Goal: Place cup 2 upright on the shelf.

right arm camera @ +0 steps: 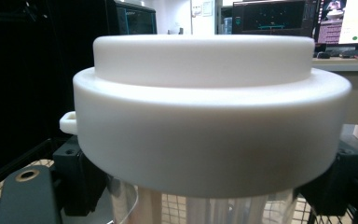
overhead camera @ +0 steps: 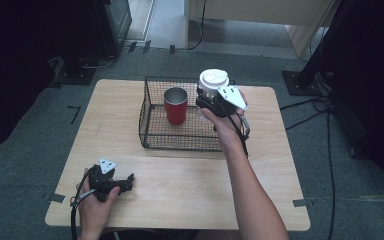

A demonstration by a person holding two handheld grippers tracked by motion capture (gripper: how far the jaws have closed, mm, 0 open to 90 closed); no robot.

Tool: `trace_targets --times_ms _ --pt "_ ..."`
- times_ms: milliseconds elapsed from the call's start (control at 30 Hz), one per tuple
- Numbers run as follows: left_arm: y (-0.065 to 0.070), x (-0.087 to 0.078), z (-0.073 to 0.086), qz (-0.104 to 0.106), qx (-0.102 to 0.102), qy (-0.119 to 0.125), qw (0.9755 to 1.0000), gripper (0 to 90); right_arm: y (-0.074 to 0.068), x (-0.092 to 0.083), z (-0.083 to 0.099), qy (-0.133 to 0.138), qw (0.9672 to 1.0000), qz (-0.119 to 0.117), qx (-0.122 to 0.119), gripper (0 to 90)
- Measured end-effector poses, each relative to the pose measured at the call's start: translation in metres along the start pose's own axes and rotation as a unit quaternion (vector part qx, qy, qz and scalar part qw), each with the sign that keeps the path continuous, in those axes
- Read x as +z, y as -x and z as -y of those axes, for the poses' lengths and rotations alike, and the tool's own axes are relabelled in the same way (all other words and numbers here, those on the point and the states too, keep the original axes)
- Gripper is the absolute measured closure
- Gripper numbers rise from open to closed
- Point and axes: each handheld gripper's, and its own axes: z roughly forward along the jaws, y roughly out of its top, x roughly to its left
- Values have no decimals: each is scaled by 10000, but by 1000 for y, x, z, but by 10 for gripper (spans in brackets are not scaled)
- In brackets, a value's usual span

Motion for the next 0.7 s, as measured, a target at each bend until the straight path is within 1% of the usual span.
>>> trace_targets --times_ms 67,133,300,400,500,700 --pt "0 0 0 0 6 -6 10000 0 0 6 4 -64 10000 35 1 160" --pt "0 0 0 -1 0 1 10000 0 0 12 9 -121 9998 111 71 161" --pt "0 0 0 -3 1 2 10000 0 -1 23 19 -194 9995 233 44 160" --pt "0 0 0 -3 0 3 10000 0 1 30 25 -284 9991 286 142 160" --pt "0 0 0 -2 2 1 10000 0 2 35 31 -348 9986 359 145 160" --pt "0 0 0 -1 -1 1 10000 0 4 45 45 -610 9970 478 80 159"
